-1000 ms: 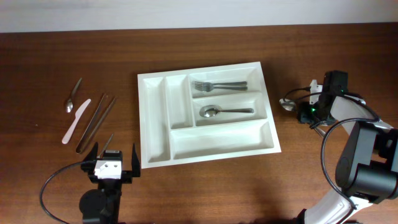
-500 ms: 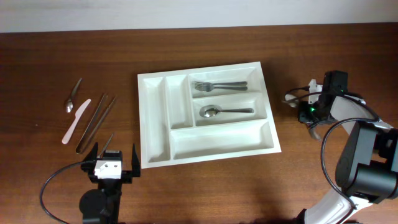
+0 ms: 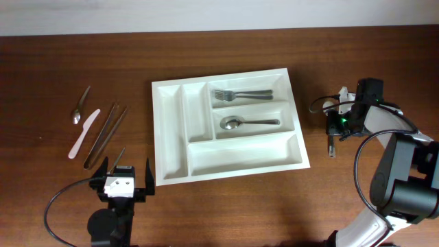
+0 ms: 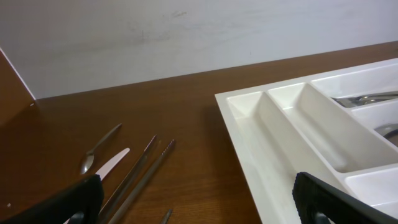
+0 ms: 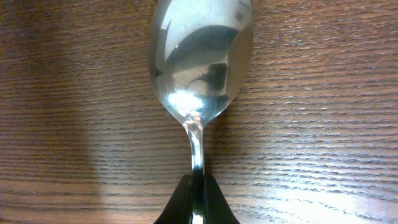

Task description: Pack container

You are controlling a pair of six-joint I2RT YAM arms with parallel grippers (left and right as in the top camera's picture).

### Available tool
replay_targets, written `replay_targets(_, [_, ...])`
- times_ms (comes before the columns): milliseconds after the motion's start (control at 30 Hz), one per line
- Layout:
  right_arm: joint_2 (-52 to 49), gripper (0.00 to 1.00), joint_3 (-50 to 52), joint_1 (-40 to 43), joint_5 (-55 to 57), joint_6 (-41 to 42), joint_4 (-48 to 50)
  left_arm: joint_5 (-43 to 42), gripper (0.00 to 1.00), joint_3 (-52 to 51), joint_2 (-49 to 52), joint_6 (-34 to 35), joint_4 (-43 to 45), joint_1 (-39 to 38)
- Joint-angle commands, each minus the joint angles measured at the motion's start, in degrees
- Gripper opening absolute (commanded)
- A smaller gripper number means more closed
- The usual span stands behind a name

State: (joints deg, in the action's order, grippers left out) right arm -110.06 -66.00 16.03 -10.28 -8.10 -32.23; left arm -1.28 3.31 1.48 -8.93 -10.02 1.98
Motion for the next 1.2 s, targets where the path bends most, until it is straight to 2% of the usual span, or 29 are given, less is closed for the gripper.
replay_targets(0, [-3.91,0.04,2.47,-0.63,-1.55,0.31,-0.50,-0.22,0.99,-0.48,-0.48,0.70,0.17,-0.22])
replay_targets(367, [-3.89,0.04,0.76,-0.63,-3.17,1.38,-0.57,-0.22,0.99,-0.48,-0.48,0.70,0.17,-0.22])
replay_targets(1167, [-3.87,0.04,-14.75,-0.63,-4.07,-0.24,-12.39,-0.22,0.99,-0.48,-0.48,0.70,0.17,-0.22])
